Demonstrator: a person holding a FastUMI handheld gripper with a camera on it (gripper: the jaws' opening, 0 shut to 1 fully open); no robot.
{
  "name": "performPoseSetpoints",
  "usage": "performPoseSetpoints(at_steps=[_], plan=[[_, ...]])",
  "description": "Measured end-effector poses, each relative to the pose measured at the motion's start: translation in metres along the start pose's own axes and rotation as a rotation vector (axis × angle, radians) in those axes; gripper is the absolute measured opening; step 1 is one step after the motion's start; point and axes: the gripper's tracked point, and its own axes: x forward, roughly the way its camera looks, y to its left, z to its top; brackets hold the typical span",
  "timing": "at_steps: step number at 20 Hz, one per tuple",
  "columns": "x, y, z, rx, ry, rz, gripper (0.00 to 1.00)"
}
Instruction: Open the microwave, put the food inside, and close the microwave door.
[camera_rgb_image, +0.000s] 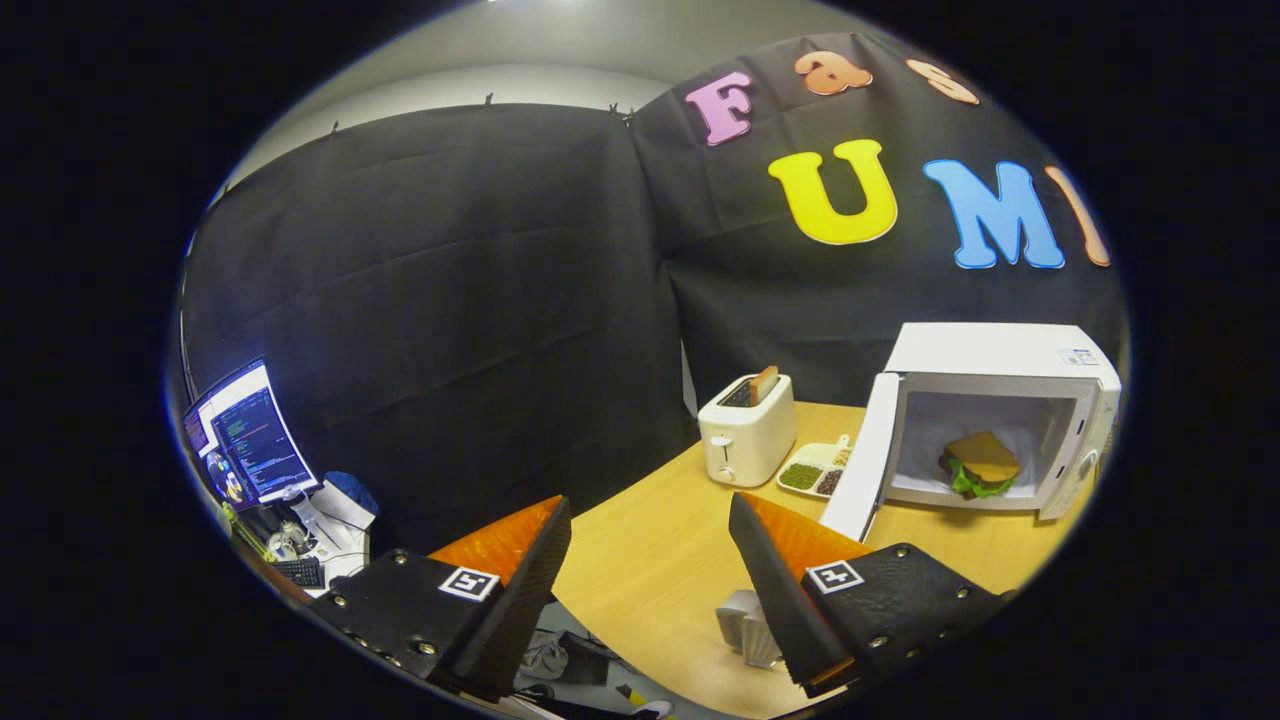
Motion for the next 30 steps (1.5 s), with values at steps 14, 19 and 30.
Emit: performPoseSetpoints(at_steps=[14, 19, 30], plan=[[0.037, 0.004, -0.084, 0.012, 0.153, -0.06, 0.32], [0.038, -0.007, -0.096, 0.058, 0.187, -0.107, 0.0], [0.015, -0.044, -0.109, 0.066, 0.227, -0.193, 0.0]])
